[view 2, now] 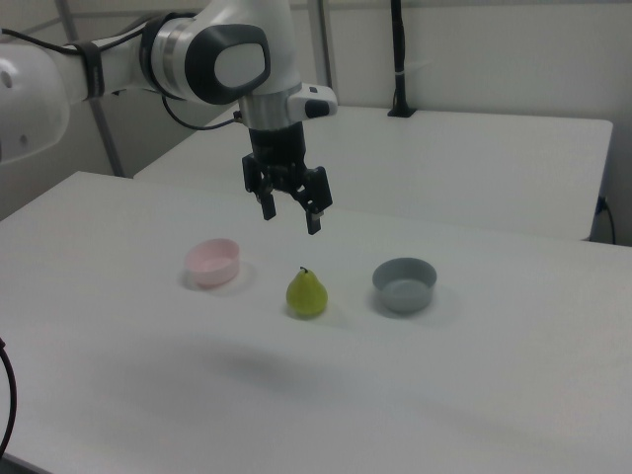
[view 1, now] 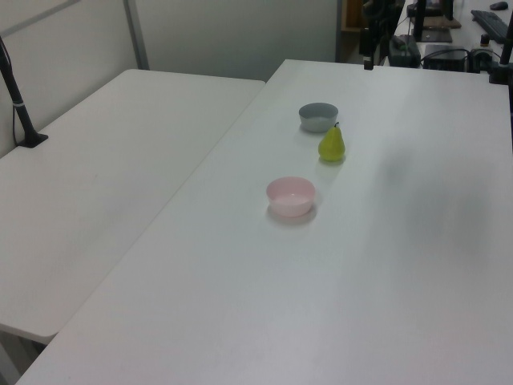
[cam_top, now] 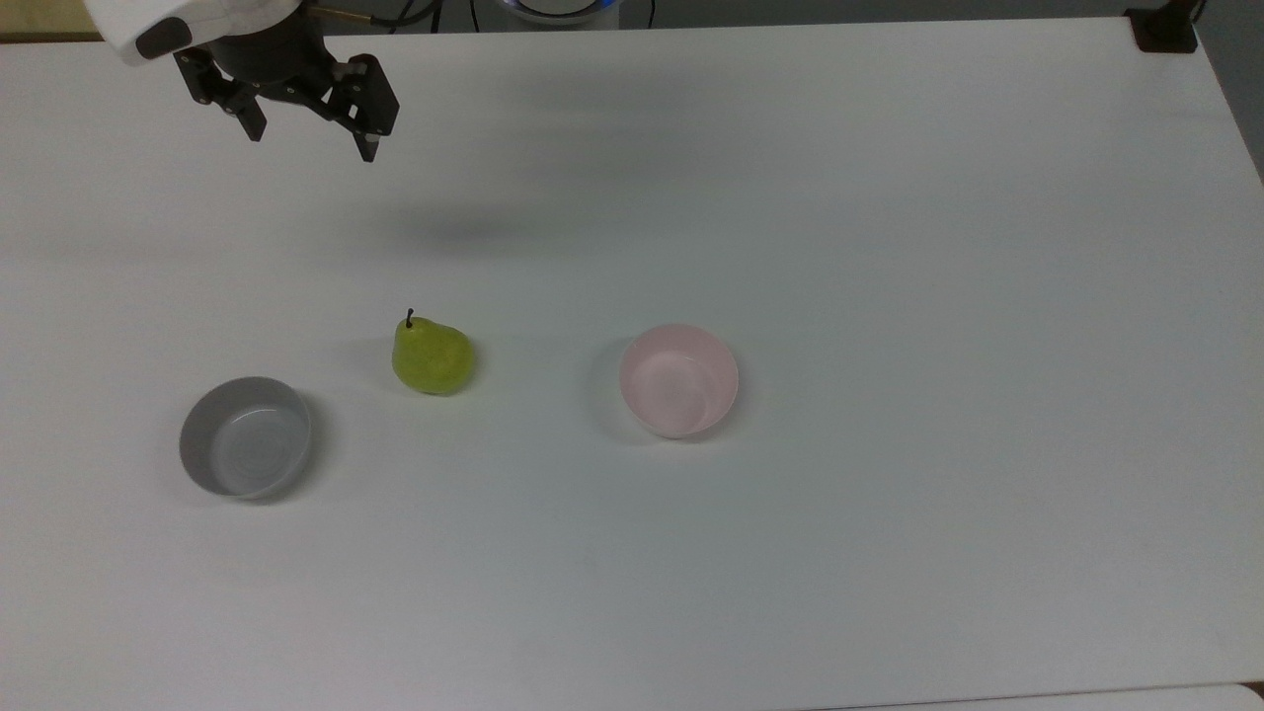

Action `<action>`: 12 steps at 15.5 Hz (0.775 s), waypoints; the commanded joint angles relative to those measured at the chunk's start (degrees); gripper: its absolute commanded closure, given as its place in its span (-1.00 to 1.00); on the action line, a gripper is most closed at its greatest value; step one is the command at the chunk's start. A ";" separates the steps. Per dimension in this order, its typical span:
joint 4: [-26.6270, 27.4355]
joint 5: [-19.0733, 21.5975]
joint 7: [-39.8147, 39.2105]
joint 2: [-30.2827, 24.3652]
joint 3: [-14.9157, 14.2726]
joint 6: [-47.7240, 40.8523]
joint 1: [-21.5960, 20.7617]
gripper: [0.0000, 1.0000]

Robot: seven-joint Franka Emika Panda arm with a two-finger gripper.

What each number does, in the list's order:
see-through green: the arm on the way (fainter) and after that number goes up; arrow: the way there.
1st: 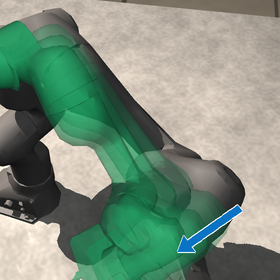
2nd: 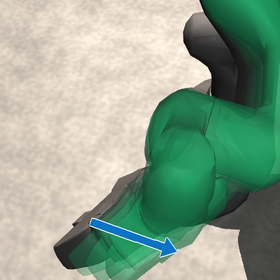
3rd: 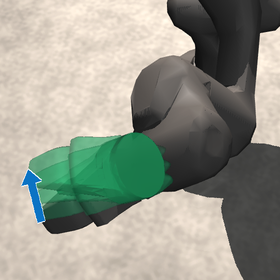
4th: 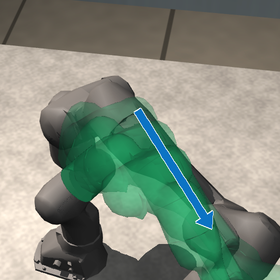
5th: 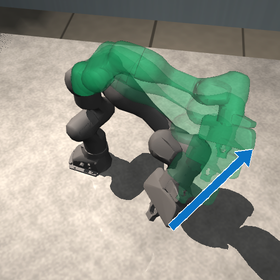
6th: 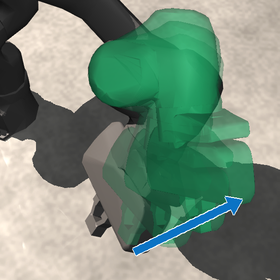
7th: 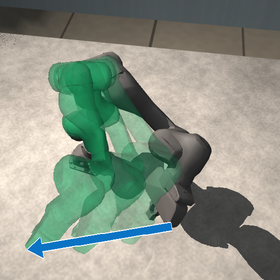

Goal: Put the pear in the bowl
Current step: 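Move the open gripper toward the yellow-green pear, then lower the gripper over the pear and close on it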

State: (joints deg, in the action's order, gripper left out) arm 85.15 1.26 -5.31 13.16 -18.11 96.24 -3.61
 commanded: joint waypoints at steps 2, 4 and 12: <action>1.07 -0.20 0.04 2.12 -0.34 2.20 -1.92 -1.00; 1.07 -0.03 0.57 3.71 -0.34 5.70 -2.80 -1.00; 0.19 0.23 0.57 13.37 -0.25 14.32 -6.05 -1.00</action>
State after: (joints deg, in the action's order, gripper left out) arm 85.70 1.30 -5.29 23.27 -17.89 107.31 -7.39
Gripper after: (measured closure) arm 0.000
